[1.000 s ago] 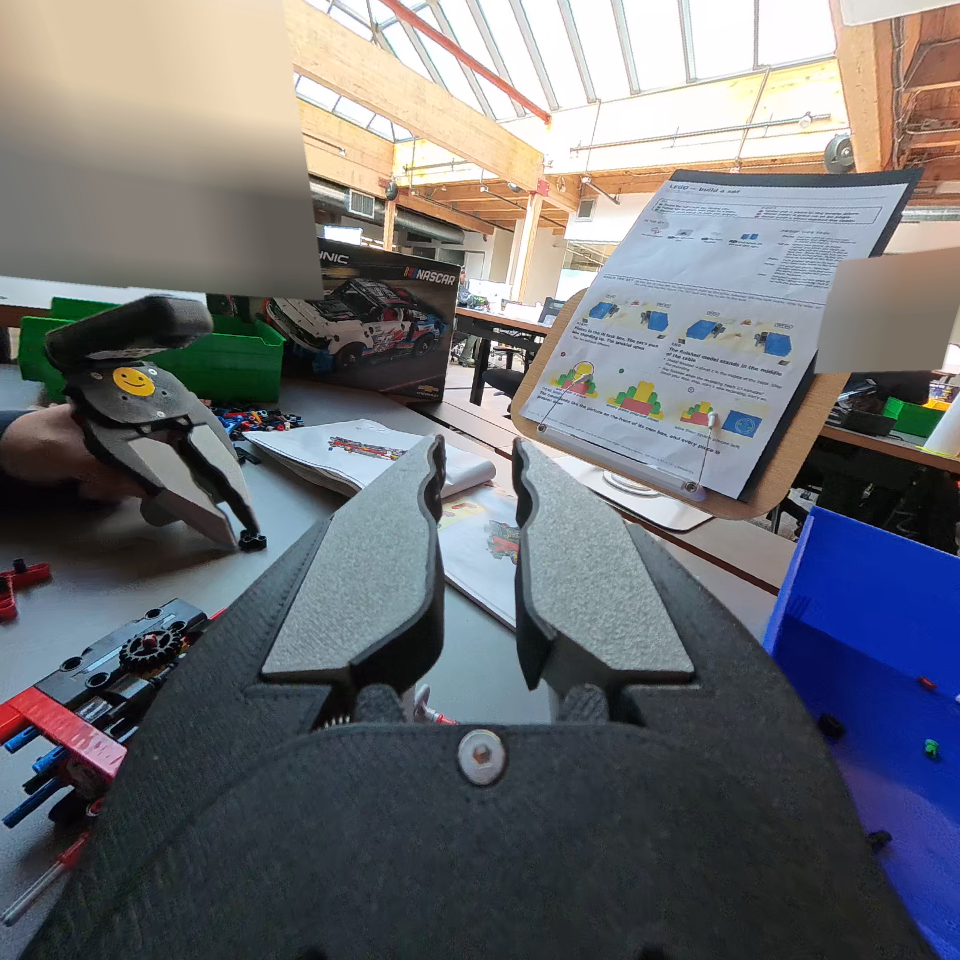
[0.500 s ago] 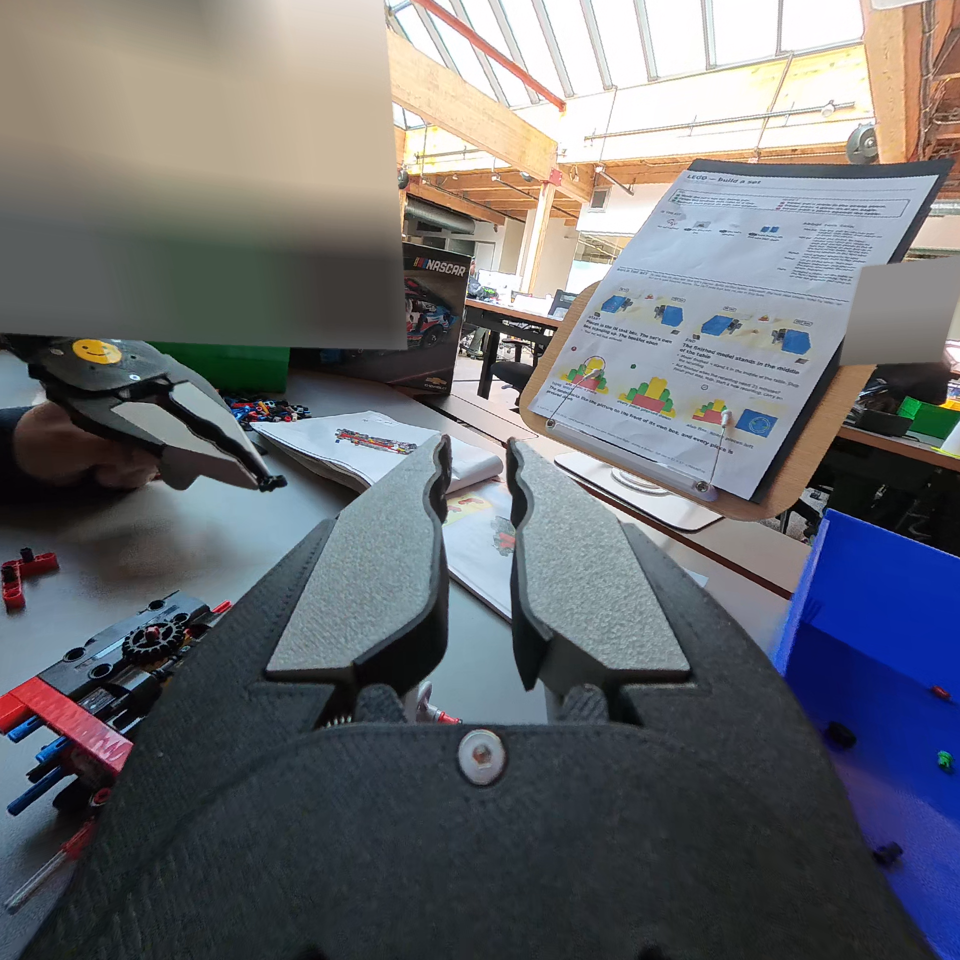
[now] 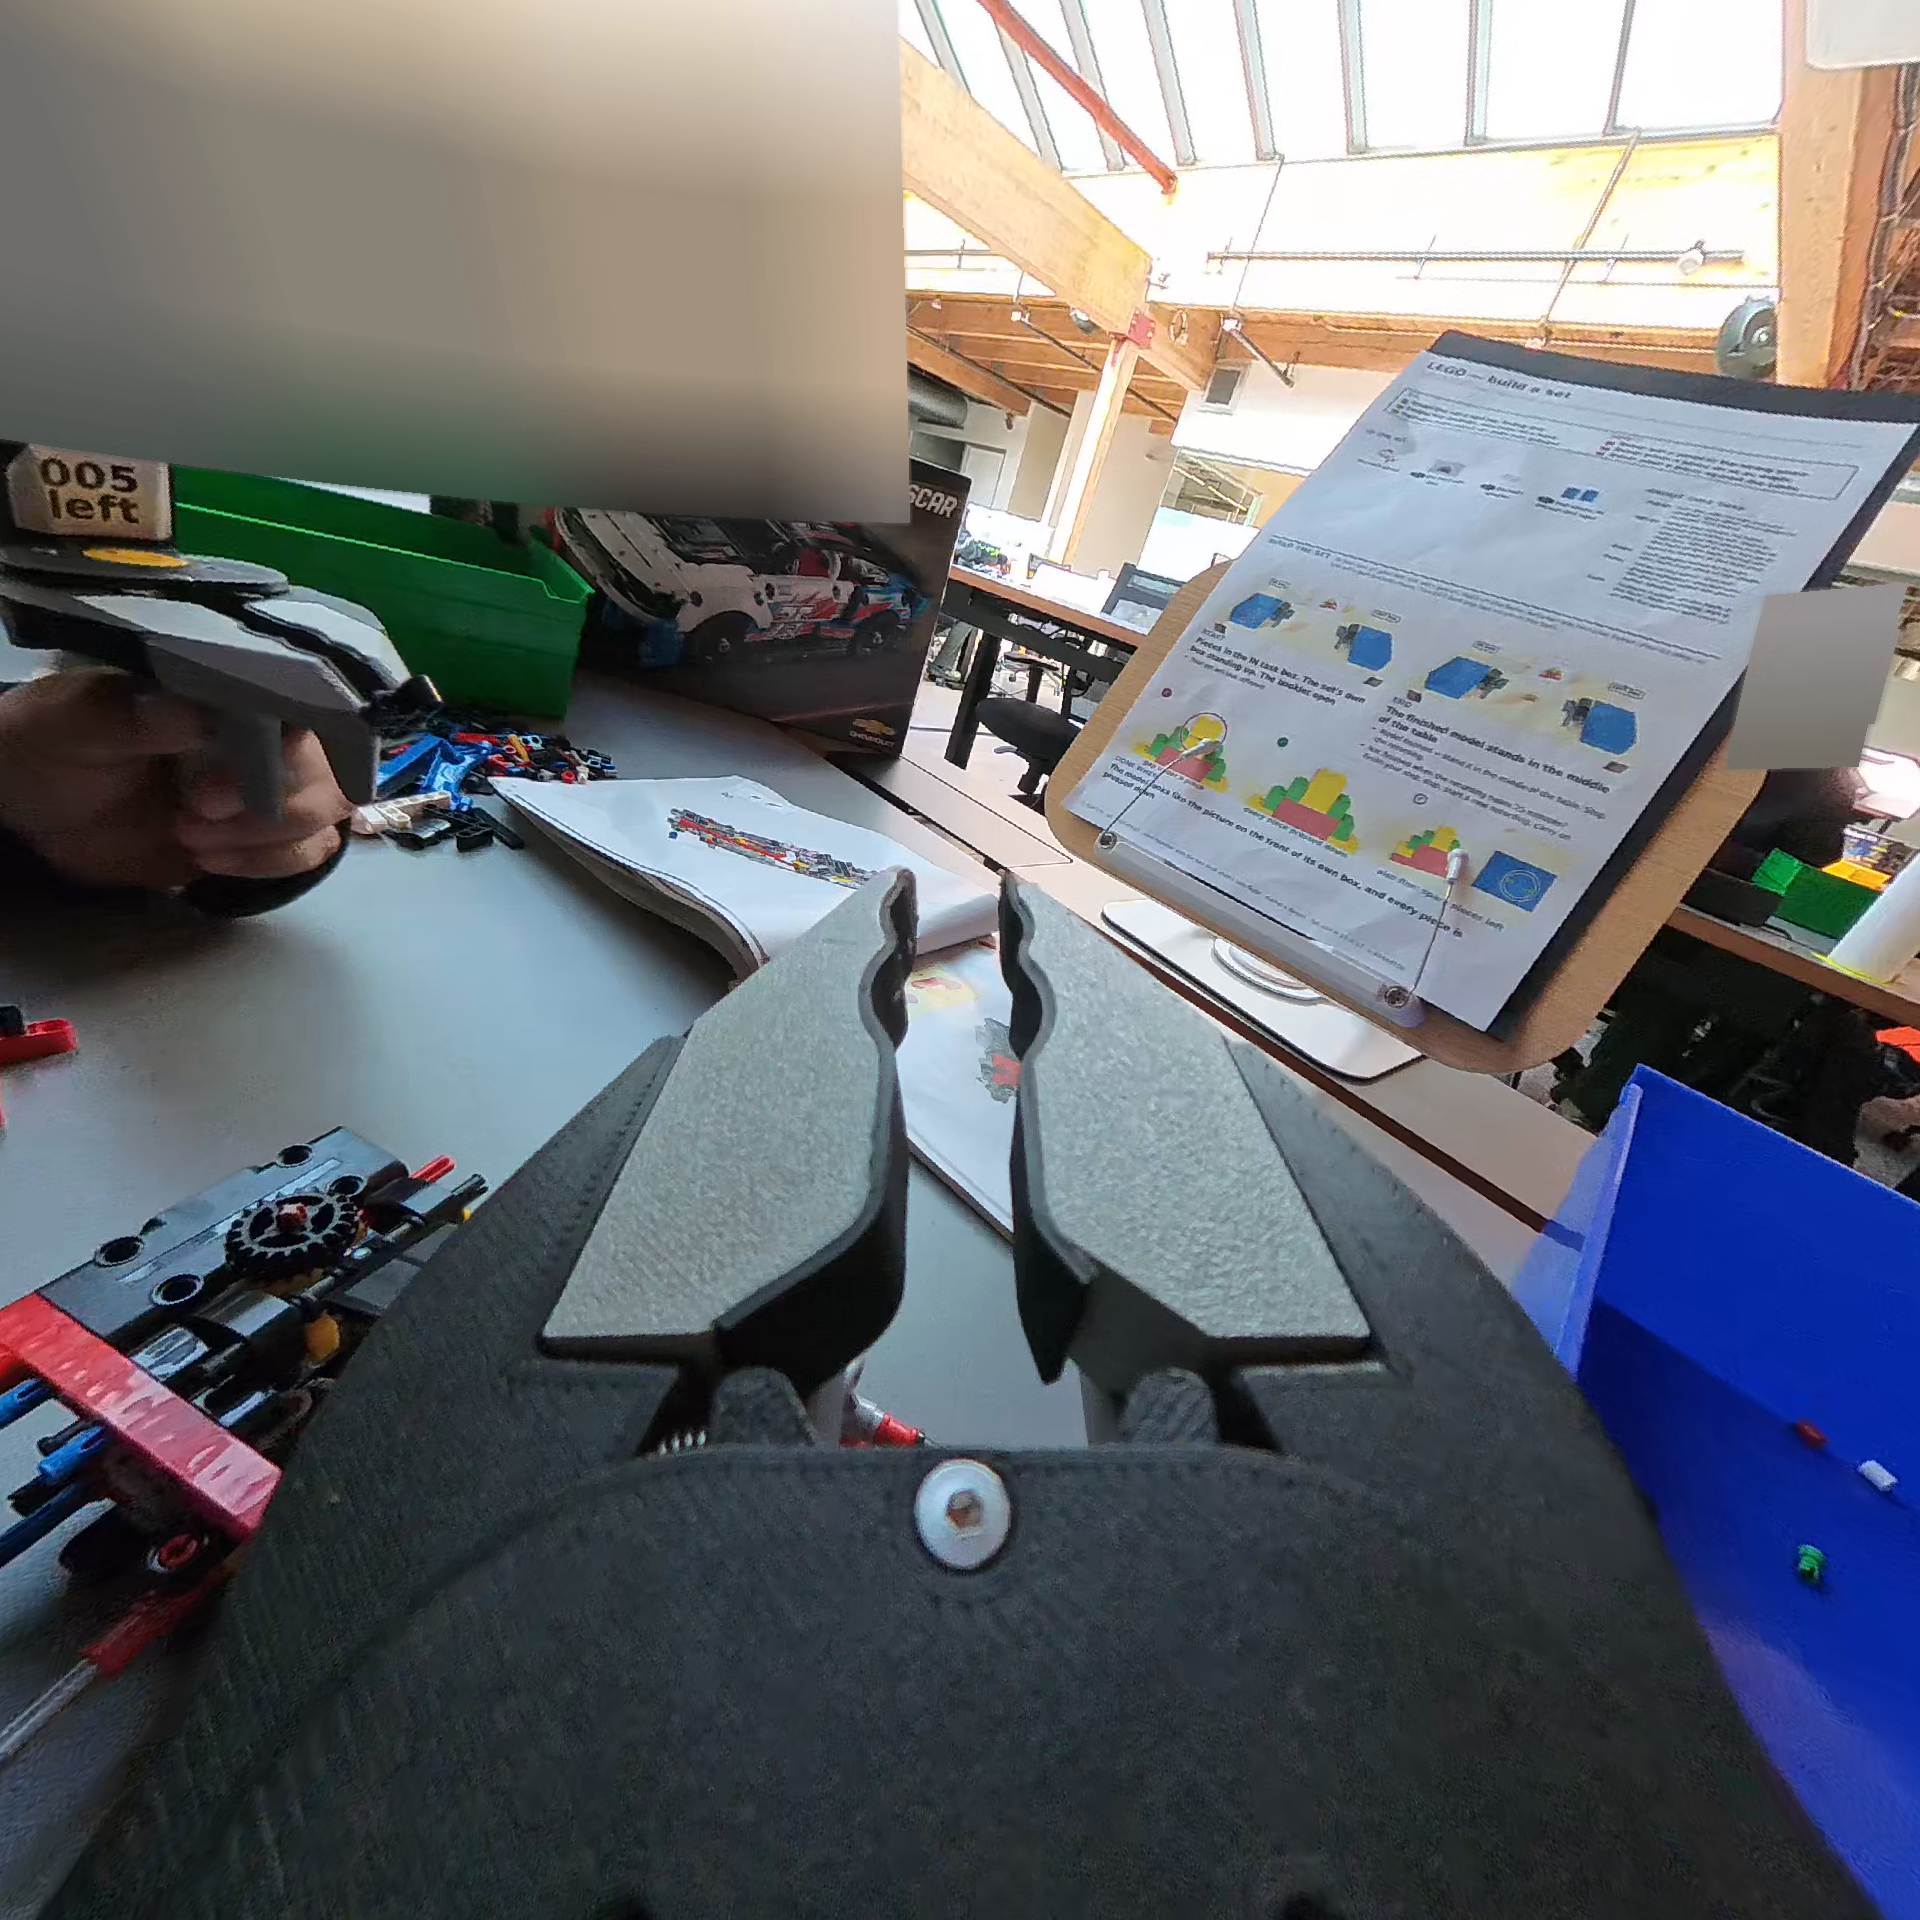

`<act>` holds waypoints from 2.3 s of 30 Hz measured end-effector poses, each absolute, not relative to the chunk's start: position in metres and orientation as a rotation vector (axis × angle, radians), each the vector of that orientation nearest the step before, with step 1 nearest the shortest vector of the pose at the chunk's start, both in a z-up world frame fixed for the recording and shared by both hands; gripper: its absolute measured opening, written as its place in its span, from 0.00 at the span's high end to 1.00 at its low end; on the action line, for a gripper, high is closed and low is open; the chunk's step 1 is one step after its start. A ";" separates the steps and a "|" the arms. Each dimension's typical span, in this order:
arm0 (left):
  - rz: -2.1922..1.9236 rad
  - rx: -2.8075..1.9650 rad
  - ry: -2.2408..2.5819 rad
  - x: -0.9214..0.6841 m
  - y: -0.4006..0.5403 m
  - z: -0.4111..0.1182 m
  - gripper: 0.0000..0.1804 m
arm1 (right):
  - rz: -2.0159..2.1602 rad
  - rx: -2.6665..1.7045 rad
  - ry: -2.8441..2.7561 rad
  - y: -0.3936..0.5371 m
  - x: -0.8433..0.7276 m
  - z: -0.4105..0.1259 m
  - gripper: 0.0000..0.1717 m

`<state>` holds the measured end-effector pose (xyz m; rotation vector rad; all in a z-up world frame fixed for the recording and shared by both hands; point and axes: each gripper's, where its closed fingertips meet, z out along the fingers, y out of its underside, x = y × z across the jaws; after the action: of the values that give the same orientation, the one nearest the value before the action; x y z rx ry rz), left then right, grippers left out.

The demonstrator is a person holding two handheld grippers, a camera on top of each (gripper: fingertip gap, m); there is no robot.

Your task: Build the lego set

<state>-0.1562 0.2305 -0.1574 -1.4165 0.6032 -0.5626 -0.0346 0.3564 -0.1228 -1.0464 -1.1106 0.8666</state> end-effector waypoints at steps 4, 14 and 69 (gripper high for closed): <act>-0.605 -1.353 0.620 -0.150 0.223 -0.150 0.97 | 0.877 -1.021 -1.111 0.351 -0.034 -0.119 0.93; -0.710 -1.262 0.651 -0.134 0.209 -0.141 0.97 | 1.198 -0.865 -1.297 0.254 -0.064 -0.090 0.89; -0.760 -1.196 0.715 -0.092 0.159 -0.121 0.97 | 1.446 -0.995 -1.350 0.164 -0.098 -0.096 0.99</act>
<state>-0.0923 0.1587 -0.1206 -1.1958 0.7154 -0.7604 -0.0979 0.1637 -0.0964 -0.9946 -1.3496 1.4462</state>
